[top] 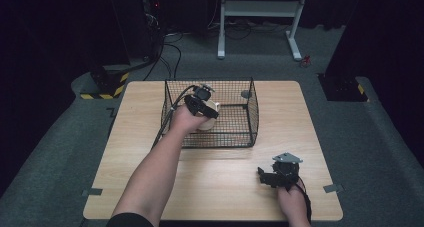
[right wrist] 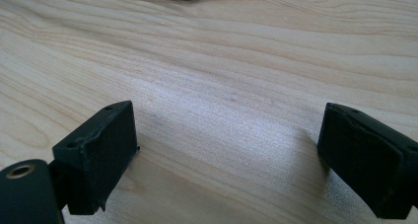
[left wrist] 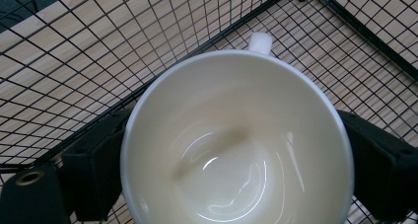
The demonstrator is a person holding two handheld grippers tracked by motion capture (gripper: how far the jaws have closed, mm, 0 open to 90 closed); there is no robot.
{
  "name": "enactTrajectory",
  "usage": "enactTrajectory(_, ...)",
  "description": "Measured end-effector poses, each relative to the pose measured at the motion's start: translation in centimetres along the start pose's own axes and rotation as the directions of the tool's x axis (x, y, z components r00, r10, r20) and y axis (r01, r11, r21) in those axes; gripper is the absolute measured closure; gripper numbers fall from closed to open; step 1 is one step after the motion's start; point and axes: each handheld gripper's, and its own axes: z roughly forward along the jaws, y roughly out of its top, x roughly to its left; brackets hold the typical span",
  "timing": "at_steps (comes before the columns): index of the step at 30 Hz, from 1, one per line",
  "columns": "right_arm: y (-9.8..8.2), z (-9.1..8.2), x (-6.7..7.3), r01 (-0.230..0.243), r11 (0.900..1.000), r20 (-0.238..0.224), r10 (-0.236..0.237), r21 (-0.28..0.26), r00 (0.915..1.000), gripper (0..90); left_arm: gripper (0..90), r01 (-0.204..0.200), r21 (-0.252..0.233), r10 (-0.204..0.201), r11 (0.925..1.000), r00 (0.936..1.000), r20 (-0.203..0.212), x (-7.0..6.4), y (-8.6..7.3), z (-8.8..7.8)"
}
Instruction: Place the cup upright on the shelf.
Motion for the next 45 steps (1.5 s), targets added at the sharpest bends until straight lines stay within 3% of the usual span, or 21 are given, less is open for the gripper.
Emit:
enactTrajectory(14,0.00,0.00,0.00,0.000,1.000,0.000,0.000,0.000,1.0000,7.8,10.8,-0.022,0.026,0.022,0.9994,0.9997,-0.007,-0.18,0.02,0.21)
enactTrajectory(33,0.00,-0.01,0.01,-0.002,1.000,0.000,0.002,0.001,1.0000,7.8,10.4,-0.005,0.039,0.004,0.9992,0.9999,0.011,0.32,-0.24,0.11)
enactTrajectory(36,0.00,-0.01,0.00,0.000,1.000,0.000,0.000,0.002,1.0000,7.8,7.9,0.001,0.050,0.000,0.9988,0.9999,-0.012,0.36,-0.31,0.19)
enactTrajectory(40,0.00,-0.01,0.00,0.000,1.000,0.000,0.000,0.001,1.0000,7.8,4.3,0.010,0.038,-0.010,0.9992,0.9999,0.006,0.38,-0.26,0.01)
enactTrajectory(45,0.00,-0.02,0.04,-0.002,1.000,-0.002,0.002,0.002,1.0000,7.8,2.7,0.022,0.004,-0.022,0.9998,0.9998,-0.001,0.43,-0.11,-0.56)
